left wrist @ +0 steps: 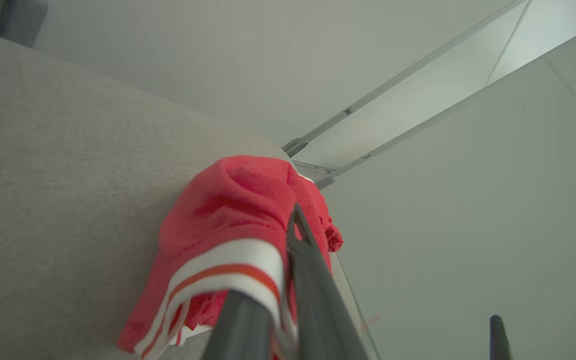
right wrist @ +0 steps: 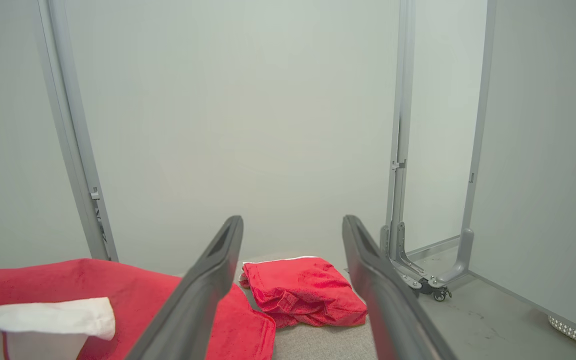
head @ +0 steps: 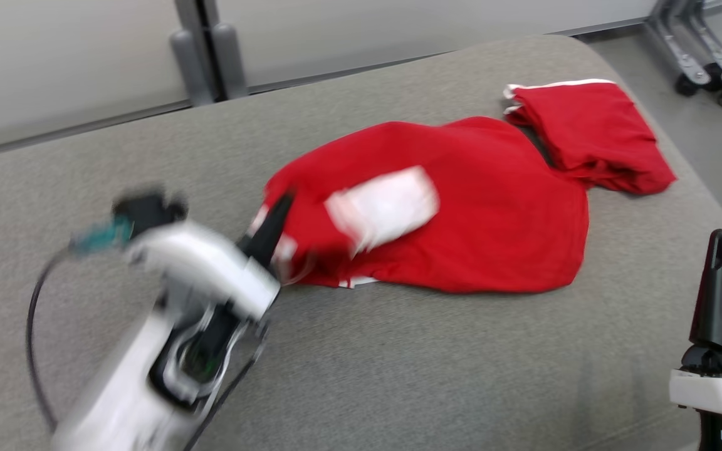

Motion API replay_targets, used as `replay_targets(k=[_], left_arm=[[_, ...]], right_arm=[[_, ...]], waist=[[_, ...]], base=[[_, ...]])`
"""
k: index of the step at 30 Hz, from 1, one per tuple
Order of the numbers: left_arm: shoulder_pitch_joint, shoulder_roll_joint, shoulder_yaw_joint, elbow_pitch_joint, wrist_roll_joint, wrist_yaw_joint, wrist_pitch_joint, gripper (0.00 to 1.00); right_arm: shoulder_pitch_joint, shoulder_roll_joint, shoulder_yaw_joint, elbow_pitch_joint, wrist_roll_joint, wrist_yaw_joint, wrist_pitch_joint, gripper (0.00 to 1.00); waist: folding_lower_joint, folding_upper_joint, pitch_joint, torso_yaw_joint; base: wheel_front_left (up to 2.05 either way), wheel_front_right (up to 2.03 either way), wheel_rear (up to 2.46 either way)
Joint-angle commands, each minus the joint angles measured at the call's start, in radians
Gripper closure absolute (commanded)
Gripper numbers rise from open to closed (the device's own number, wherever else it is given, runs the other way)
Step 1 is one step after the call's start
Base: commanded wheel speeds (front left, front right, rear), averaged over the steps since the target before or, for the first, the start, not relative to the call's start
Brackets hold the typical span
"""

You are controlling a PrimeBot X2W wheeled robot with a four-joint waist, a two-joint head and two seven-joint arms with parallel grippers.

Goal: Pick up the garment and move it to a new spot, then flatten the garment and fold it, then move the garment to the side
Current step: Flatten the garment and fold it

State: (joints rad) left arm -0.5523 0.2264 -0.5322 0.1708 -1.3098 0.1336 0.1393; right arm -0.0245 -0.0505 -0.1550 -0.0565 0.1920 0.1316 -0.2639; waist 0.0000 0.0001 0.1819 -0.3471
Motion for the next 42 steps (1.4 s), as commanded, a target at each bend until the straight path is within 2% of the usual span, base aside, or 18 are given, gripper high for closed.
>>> replay_targets(k=[1,4,7,14,15,16,17,21,25,28,30,34,37,42], left_arm=[[0.108,0.044,0.029,-0.023,-0.010,-0.005,-0.044,1.00],[0.217,0.082,0.057,-0.015,-0.010,-0.030,-0.099,1.00],[0.243,0.099,0.076,0.004,-0.012,-0.048,-0.124,1.00],[0.158,0.129,0.095,0.115,0.041,-0.112,-0.173,1.00],[0.141,0.131,0.093,0.135,0.055,-0.120,-0.186,0.75],[0.120,0.133,0.097,0.160,0.073,-0.124,-0.208,0.32],[0.097,0.140,0.095,0.188,0.107,-0.123,-0.236,0.00],[0.036,0.136,0.053,0.271,0.257,-0.093,-0.352,0.00],[0.038,0.134,0.029,0.286,0.444,0.005,-0.401,0.00],[0.099,0.112,0.080,0.224,0.561,0.089,-0.405,0.00],[0.153,0.099,0.112,0.160,0.648,0.130,-0.405,0.00],[0.264,0.067,0.103,0.025,0.861,0.161,-0.405,0.00],[0.346,0.030,0.124,-0.002,0.924,0.193,-0.404,0.00],[0.404,0.007,0.224,0.030,0.961,0.244,-0.404,0.00]], right_arm=[[0.003,0.000,0.004,0.002,-0.011,-0.002,0.000,0.00],[0.000,-0.001,0.004,0.001,-0.025,-0.002,0.000,0.00],[-0.006,-0.001,0.012,0.001,-0.037,-0.002,0.000,0.00],[-0.033,-0.001,0.039,-0.002,-0.074,-0.002,0.000,0.00],[-0.036,-0.001,0.044,-0.001,-0.078,-0.002,0.000,0.00],[-0.038,-0.002,0.049,0.000,-0.079,-0.002,0.000,0.00],[-0.037,-0.004,0.055,0.003,-0.080,-0.002,0.000,0.00],[-0.030,-0.009,0.074,0.011,-0.081,-0.002,0.000,0.00],[-0.017,-0.009,0.078,0.020,-0.082,-0.002,0.000,0.00],[-0.008,-0.008,0.076,0.023,-0.081,-0.002,0.000,0.00],[-0.004,-0.008,0.074,0.024,-0.079,-0.002,0.000,0.00],[-0.002,-0.008,0.070,0.024,-0.076,-0.002,0.000,0.00],[-0.007,-0.007,0.077,0.028,-0.075,-0.002,-0.001,0.00],[-0.003,-0.010,0.088,0.036,-0.074,-0.002,-0.001,0.00]], waist=[[0.0000,-0.0001,0.034,0.050],[0.0000,-0.0001,0.052,0.092],[0.0000,-0.0001,0.059,0.114],[0.0000,-0.0001,0.071,0.166],[0.0000,-0.0001,0.072,0.170],[0.0000,-0.0001,0.074,0.173],[0.0000,-0.0001,0.076,0.176],[0.0000,-0.0001,0.080,0.184],[0.0000,-0.0001,0.074,0.191],[0.0000,-0.0001,0.067,0.194],[0.0000,-0.0001,0.063,0.195],[0.0000,-0.0001,0.059,0.202],[0.0000,-0.0001,0.059,0.203],[0.0000,-0.0001,0.055,0.212]], base=[[0.00,0.00,0.00],[0.00,0.00,0.00],[0.00,0.00,0.00],[0.00,0.00,0.00],[0.00,0.00,0.00],[0.00,0.00,0.00],[0.00,0.00,0.00],[0.00,0.00,0.00],[0.00,0.00,0.00],[0.00,0.00,0.00],[0.00,0.00,0.00],[0.00,0.00,0.00],[0.00,0.00,0.00],[0.00,0.00,0.00]])
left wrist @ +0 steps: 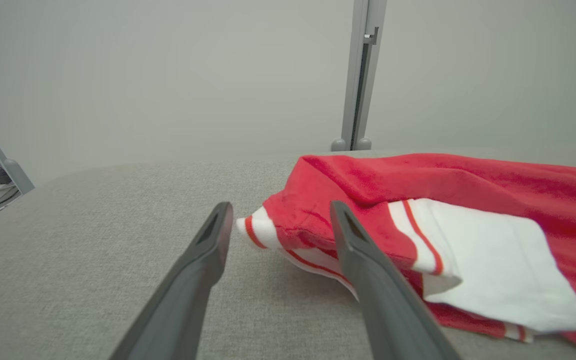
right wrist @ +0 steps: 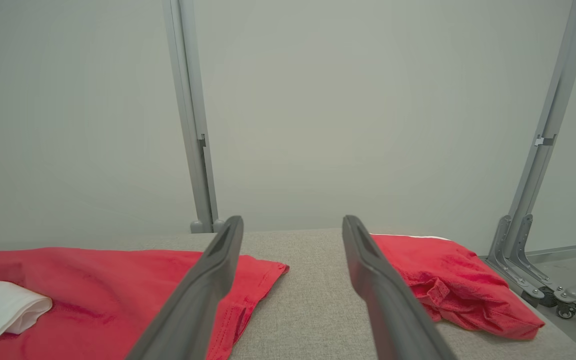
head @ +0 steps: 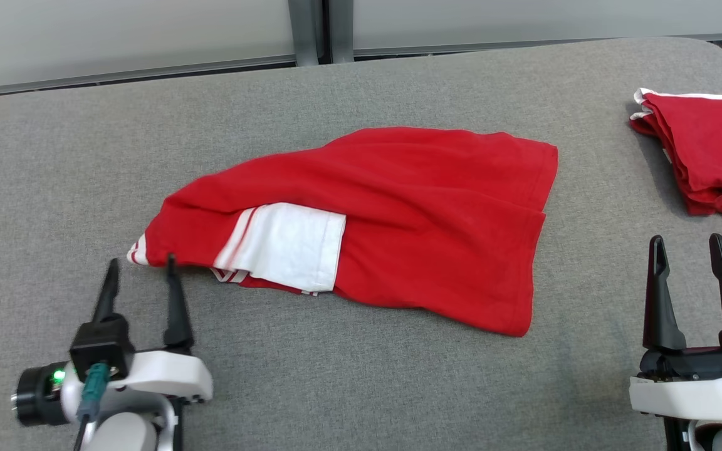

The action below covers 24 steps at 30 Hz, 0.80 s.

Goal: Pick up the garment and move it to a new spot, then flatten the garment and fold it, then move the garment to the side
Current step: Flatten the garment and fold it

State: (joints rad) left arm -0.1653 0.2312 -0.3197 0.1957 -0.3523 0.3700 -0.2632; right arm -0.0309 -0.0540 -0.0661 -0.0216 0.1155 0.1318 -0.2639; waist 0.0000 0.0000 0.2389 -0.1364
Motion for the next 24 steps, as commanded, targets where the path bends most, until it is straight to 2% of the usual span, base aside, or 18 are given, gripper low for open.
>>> replay_targets(k=[1,3,5,6,7,8,10,11,14,20,24], left_arm=[[0.016,0.009,0.036,0.008,0.017,0.017,-0.001,0.00],[0.008,0.027,0.070,0.008,0.052,0.033,-0.001,0.00],[0.013,0.036,0.045,-0.026,0.128,0.052,-0.001,0.00],[0.014,0.039,0.023,-0.044,0.157,0.045,-0.001,0.00],[0.013,0.037,-0.010,-0.063,0.179,0.019,-0.001,0.00],[0.013,0.037,-0.010,-0.063,0.179,0.019,-0.001,0.00],[0.020,0.034,-0.073,-0.070,0.206,-0.034,-0.001,0.00],[0.021,0.024,-0.136,-0.041,0.227,-0.081,-0.001,0.00],[-0.020,0.002,-0.210,0.028,0.257,-0.133,-0.001,0.00],[-0.130,-0.026,-0.294,0.238,0.320,-0.185,0.007,0.00],[-0.206,-0.039,-0.314,0.346,0.347,-0.190,0.003,0.00]], right_arm=[[0.005,-0.008,-0.002,0.003,0.003,-0.002,0.000,0.00],[0.004,-0.011,-0.003,0.007,0.006,-0.002,-0.001,0.00],[0.006,-0.012,-0.004,0.007,0.004,-0.002,-0.001,0.00],[0.008,-0.013,-0.004,0.007,0.004,-0.002,0.000,0.00],[0.008,-0.014,-0.004,0.007,0.004,-0.002,-0.001,0.00],[0.008,-0.014,-0.004,0.007,0.004,-0.002,-0.001,0.00],[0.007,-0.014,-0.002,0.006,0.004,-0.002,-0.001,0.00],[0.002,-0.013,0.003,0.008,0.004,-0.002,0.000,0.00],[-0.009,-0.011,0.008,0.008,0.006,-0.002,0.000,0.00],[-0.018,-0.010,0.012,0.009,0.009,-0.002,0.000,0.00],[-0.028,-0.011,0.013,0.008,0.010,-0.002,-0.001,0.00]], waist=[[0.0000,0.0000,-0.003,0.002],[0.0000,0.0000,-0.005,0.003],[0.0000,0.0000,-0.011,0.004],[0.0000,0.0000,-0.012,0.005],[0.0000,0.0000,-0.013,0.005],[0.0000,0.0000,-0.013,0.005],[0.0000,0.0000,-0.013,0.006],[0.0000,0.0000,-0.012,0.005],[0.0000,0.0000,-0.006,0.002],[0.0000,0.0000,0.007,-0.004],[0.0000,0.0000,0.015,-0.012]], base=[[0.00,0.00,0.00],[0.00,0.00,0.00],[0.00,0.00,0.00],[0.00,0.00,0.00],[0.00,0.00,0.00],[0.00,0.00,0.00],[0.00,0.00,0.00],[0.00,0.00,0.00],[0.00,0.00,0.00],[0.00,0.00,0.00],[0.00,0.00,0.00]])
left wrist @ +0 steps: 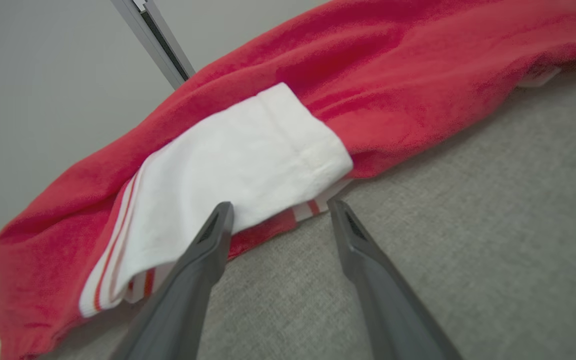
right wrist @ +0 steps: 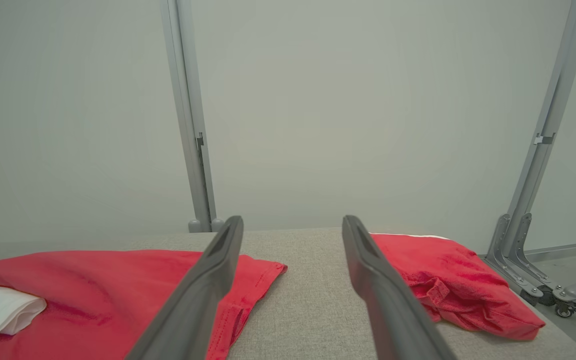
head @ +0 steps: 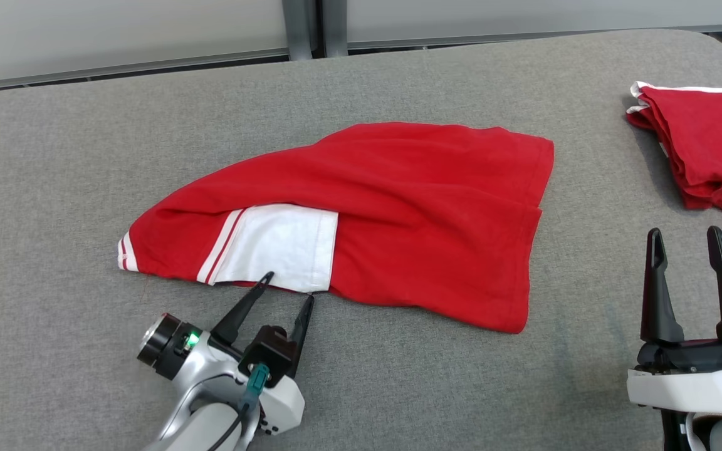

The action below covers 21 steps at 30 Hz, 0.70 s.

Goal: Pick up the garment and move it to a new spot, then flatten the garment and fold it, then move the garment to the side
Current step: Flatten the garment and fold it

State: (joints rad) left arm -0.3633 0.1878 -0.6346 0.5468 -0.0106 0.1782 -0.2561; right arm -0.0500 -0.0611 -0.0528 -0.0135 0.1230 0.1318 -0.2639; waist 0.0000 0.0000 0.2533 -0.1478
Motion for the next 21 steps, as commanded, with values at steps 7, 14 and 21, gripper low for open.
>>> replay_targets(k=[7,14,21], left_arm=[[-0.049,-0.004,0.020,0.044,-0.015,0.018,-0.010,0.00],[-0.014,0.008,0.034,-0.044,-0.035,0.027,-0.010,0.00],[-0.010,0.017,0.028,-0.073,-0.037,0.008,-0.010,0.00]], right_arm=[[-0.002,-0.006,-0.010,-0.003,0.001,-0.002,0.000,0.00],[0.002,-0.002,-0.011,0.000,0.002,-0.002,0.000,0.00],[0.000,0.000,-0.001,0.004,0.003,-0.002,0.000,0.00]], waist=[[0.0000,0.0000,-0.001,-0.014],[0.0000,0.0000,-0.005,-0.013],[0.0000,0.0000,-0.002,-0.011]], base=[[0.00,0.00,0.00],[0.00,0.00,0.00],[0.00,0.00,0.00]])
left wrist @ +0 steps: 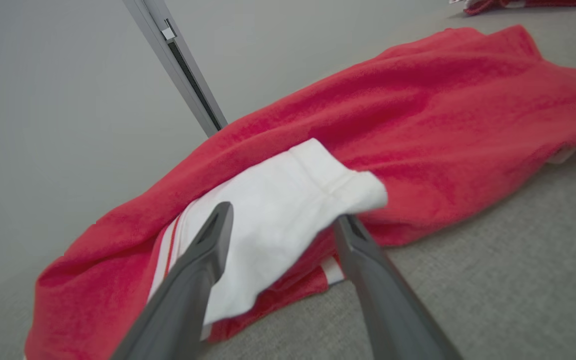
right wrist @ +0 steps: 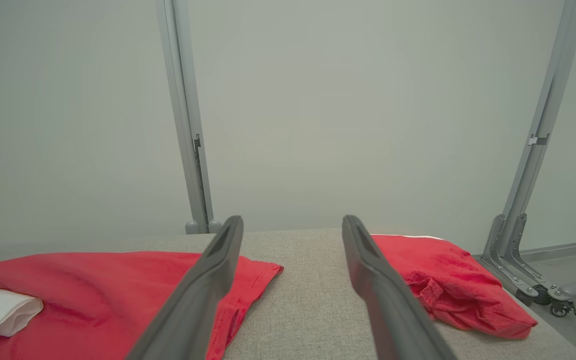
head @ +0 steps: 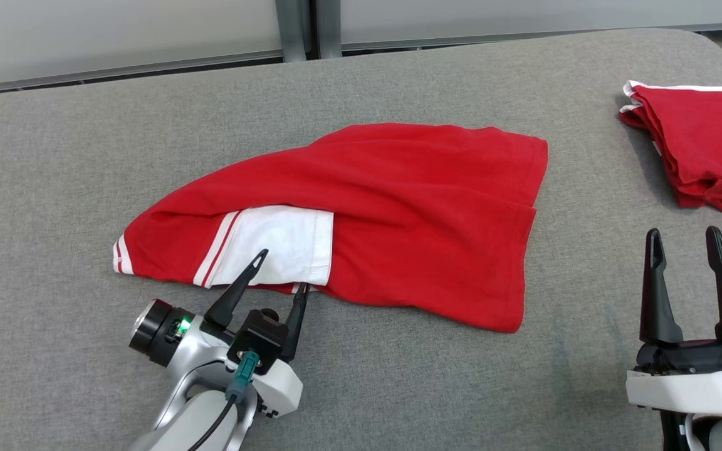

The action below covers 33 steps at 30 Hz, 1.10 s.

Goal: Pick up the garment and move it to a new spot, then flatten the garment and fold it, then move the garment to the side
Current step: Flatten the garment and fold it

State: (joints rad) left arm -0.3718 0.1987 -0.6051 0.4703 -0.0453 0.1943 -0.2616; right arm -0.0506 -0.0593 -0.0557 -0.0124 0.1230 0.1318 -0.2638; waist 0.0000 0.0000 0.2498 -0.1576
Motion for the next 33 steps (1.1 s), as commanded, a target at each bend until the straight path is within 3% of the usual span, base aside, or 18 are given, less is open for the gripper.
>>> replay_targets(k=[1,8,9,11,12,13,14,19,25,33], left_arm=[[-0.005,0.006,-0.004,0.005,-0.003,-0.014,-0.004,0.00],[-0.029,0.003,-0.018,-0.009,0.010,-0.028,-0.004,0.00],[-0.032,0.002,-0.021,-0.014,0.012,-0.030,-0.004,0.06],[-0.036,0.003,-0.030,-0.019,0.019,-0.034,-0.004,0.31],[-0.038,0.003,-0.032,-0.023,0.020,-0.035,-0.004,0.53],[-0.040,0.005,-0.037,-0.026,0.022,-0.039,-0.004,0.87],[-0.042,0.006,-0.039,-0.029,0.024,-0.042,-0.004,1.00],[-0.036,0.019,-0.020,-0.078,0.005,-0.033,-0.004,1.00],[0.023,0.058,0.107,-0.289,-0.068,-0.001,-0.003,1.00],[0.068,0.099,0.285,-0.436,-0.106,-0.010,-0.003,1.00]], right_arm=[[-0.002,-0.001,0.003,0.003,0.004,-0.002,-0.001,0.00],[-0.011,-0.007,-0.002,0.006,0.008,-0.002,-0.001,0.00],[-0.012,-0.007,-0.003,0.006,0.008,-0.002,-0.001,0.00],[-0.013,-0.006,-0.004,0.006,0.009,-0.002,-0.001,0.00],[-0.013,-0.006,-0.004,0.006,0.010,-0.002,-0.001,0.00],[-0.013,-0.006,-0.005,0.006,0.010,-0.002,-0.001,0.00],[-0.012,-0.005,-0.005,0.006,0.009,-0.002,-0.001,0.00],[0.005,-0.005,0.002,0.022,0.013,-0.002,-0.001,0.00],[0.042,-0.048,0.054,0.112,0.032,-0.002,-0.001,0.00],[0.047,-0.096,0.245,0.228,0.137,-0.002,-0.001,0.00]], waist=[[0.0000,0.0000,0.003,-0.002],[0.0000,0.0000,0.014,-0.009],[0.0000,0.0000,0.016,-0.011],[0.0000,0.0000,0.019,-0.013],[0.0000,0.0000,0.021,-0.014],[0.0000,0.0000,0.022,-0.014],[0.0000,0.0000,0.023,-0.014],[0.0000,0.0000,0.025,-0.008],[0.0000,0.0000,0.031,0.021],[0.0000,0.0000,0.041,0.049]], base=[[0.00,0.00,0.00],[0.00,0.00,0.00],[0.00,0.00,0.00],[0.00,0.00,0.00],[0.00,0.00,0.00],[0.00,0.00,0.00],[0.00,0.00,0.00],[0.00,0.00,0.00],[0.00,0.00,0.00],[0.00,0.00,0.00]])
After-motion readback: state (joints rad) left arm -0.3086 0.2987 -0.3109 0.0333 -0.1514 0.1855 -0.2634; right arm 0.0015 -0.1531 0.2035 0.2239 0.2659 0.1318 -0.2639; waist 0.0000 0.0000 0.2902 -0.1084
